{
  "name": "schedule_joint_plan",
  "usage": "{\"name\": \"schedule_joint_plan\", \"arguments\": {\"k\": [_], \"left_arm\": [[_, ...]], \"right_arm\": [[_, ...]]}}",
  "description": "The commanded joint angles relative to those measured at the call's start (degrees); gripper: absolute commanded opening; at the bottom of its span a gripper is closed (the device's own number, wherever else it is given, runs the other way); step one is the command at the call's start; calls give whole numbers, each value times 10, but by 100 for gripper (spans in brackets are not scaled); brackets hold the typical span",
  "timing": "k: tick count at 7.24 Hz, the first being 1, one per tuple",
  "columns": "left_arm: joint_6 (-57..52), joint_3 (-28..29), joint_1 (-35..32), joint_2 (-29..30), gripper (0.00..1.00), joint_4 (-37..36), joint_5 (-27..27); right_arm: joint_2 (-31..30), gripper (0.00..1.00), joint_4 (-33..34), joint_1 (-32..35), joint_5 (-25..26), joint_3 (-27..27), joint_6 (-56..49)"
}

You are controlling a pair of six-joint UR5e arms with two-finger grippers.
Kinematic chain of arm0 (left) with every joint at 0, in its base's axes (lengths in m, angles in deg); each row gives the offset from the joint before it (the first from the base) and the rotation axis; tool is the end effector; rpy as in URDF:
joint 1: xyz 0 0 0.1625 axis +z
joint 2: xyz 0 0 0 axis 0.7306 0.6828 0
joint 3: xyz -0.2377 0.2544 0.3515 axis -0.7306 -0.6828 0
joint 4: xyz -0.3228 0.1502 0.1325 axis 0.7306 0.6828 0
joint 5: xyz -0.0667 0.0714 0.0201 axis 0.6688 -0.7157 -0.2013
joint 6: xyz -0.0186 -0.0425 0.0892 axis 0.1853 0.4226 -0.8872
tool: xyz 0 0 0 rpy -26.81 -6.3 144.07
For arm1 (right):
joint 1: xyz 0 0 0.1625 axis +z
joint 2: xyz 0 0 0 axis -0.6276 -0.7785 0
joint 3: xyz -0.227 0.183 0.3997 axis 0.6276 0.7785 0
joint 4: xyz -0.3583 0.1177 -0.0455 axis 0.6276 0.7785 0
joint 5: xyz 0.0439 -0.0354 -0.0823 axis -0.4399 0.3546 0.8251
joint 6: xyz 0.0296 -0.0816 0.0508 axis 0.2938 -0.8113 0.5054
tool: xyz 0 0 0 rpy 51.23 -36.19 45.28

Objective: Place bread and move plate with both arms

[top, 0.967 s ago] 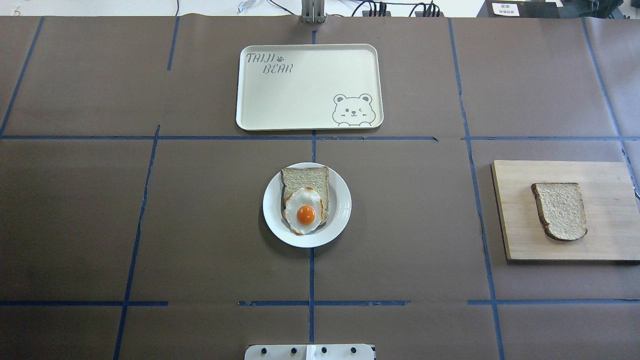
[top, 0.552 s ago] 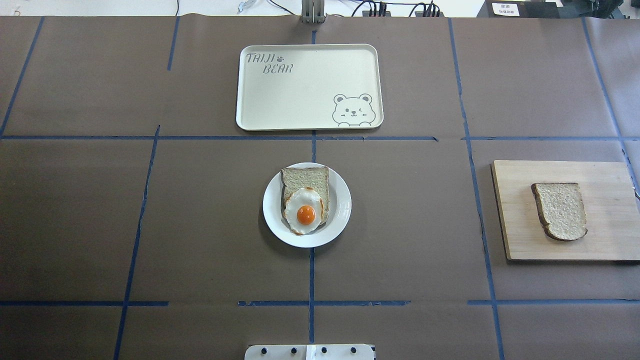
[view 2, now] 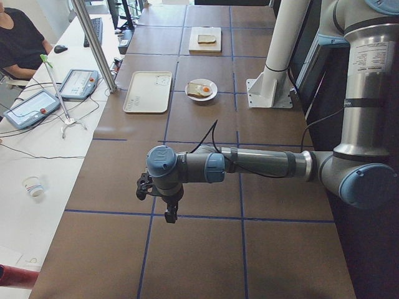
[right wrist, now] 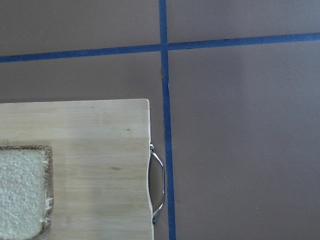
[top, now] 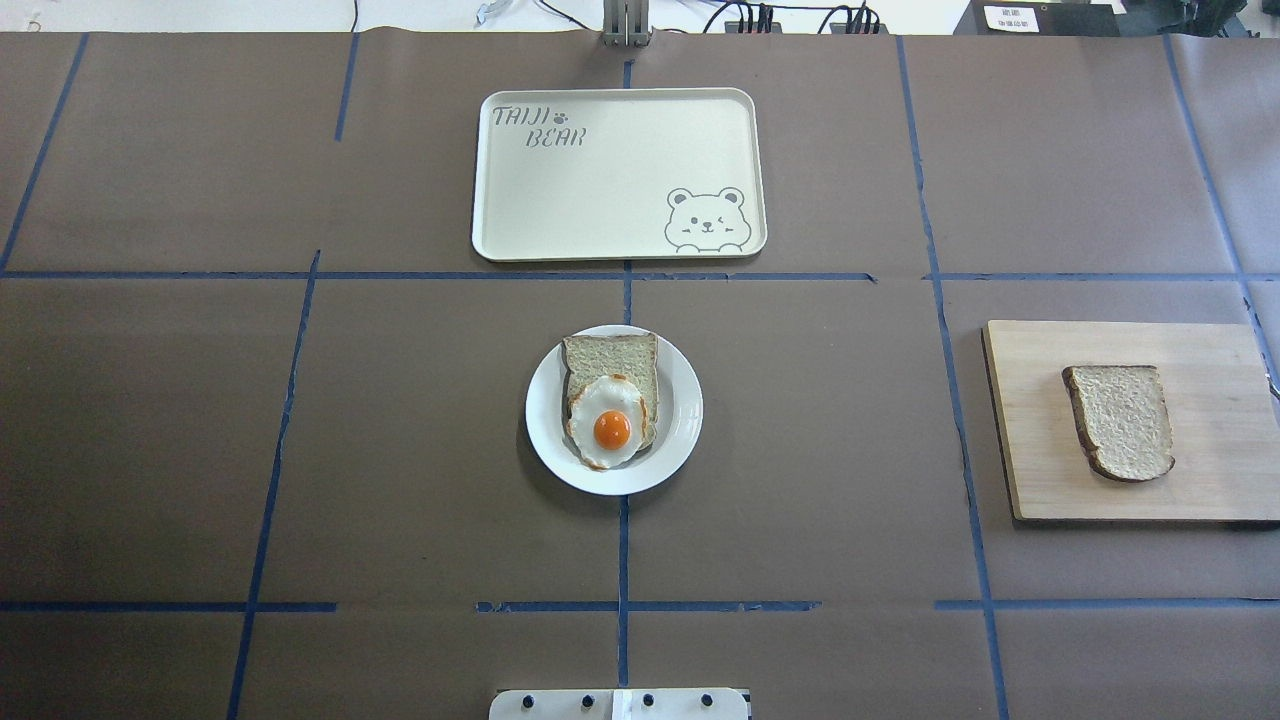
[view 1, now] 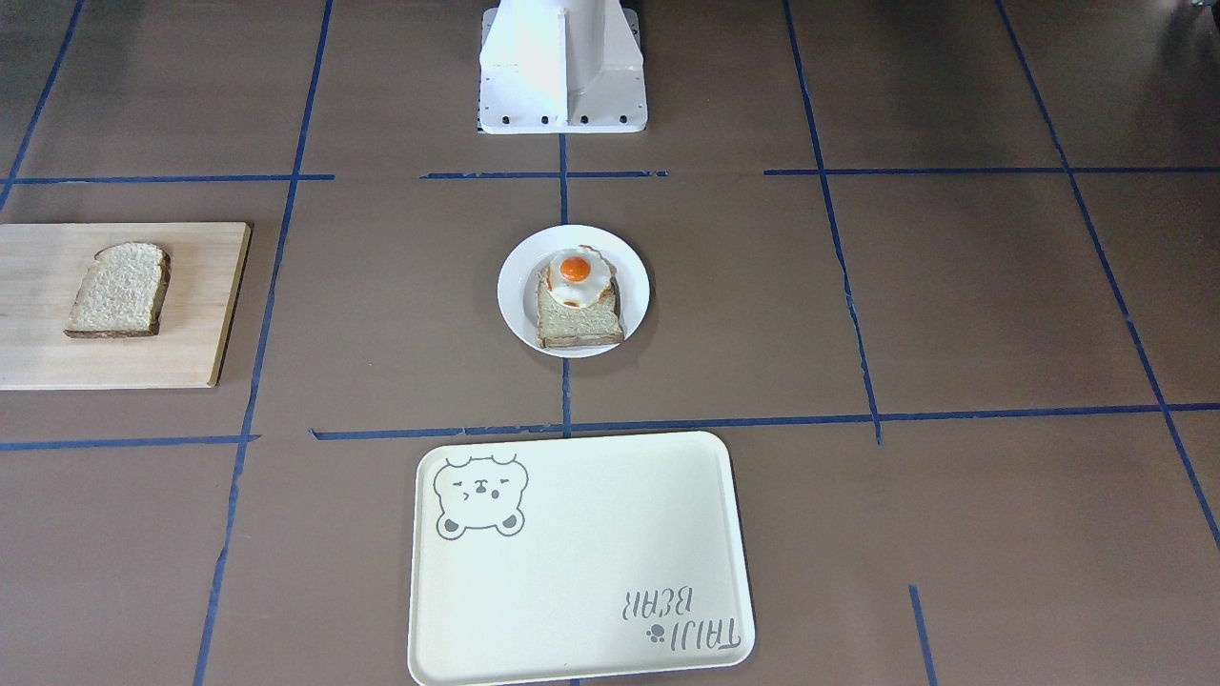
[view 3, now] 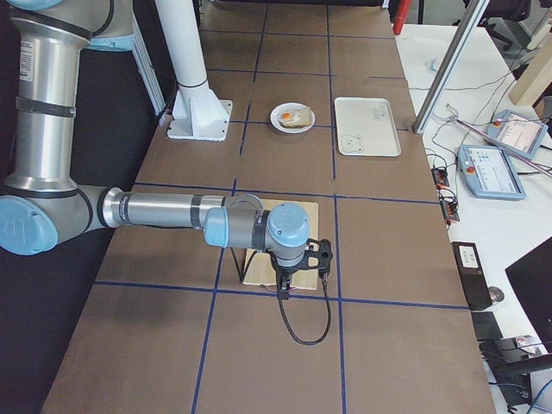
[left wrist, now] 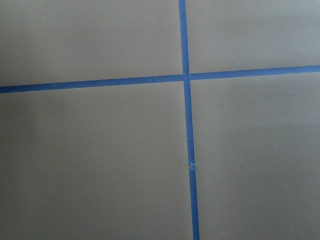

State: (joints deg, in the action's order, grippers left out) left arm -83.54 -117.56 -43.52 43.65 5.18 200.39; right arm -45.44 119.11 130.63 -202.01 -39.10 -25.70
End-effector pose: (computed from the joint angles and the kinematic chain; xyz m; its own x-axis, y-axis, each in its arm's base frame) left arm -0.0651 -0.4426 0.7120 0.6984 0.0680 -0.7124 -0.0611 0.9975 0.0353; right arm 0.0693 -0.3721 0.7128 0.6606 0.0418 0.7496 -0.0358 0.9991 -0.0242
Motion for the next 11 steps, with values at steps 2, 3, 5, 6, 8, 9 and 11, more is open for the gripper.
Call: {"name": "schedule_joint_plan", "arguments": {"k": [2, 3, 5, 6, 8, 9, 11], "left_arm": [[3, -6, 1, 0, 100, 1, 2], [2, -4, 1, 4, 100, 4, 1], [4, -1, 2, 16, 100, 9, 1], [4, -3, 4, 17, 100, 9, 1], [5, -5, 14, 17, 100, 9, 1], [5, -6, 21, 17, 100, 9, 2], [5, -6, 21, 17, 100, 9, 1]], "right_arm": [[6, 100, 0, 0, -3, 1, 3], [23, 100, 2, 0, -9, 1, 3], [23, 100, 1, 0, -16, 5, 1], [18, 100, 1, -1, -16, 1, 20], [-20, 99, -142, -26, -21, 1, 134], [-33, 99, -247, -69, -19, 3, 251], [-51, 100, -346, -167, 0, 4, 374]]}}
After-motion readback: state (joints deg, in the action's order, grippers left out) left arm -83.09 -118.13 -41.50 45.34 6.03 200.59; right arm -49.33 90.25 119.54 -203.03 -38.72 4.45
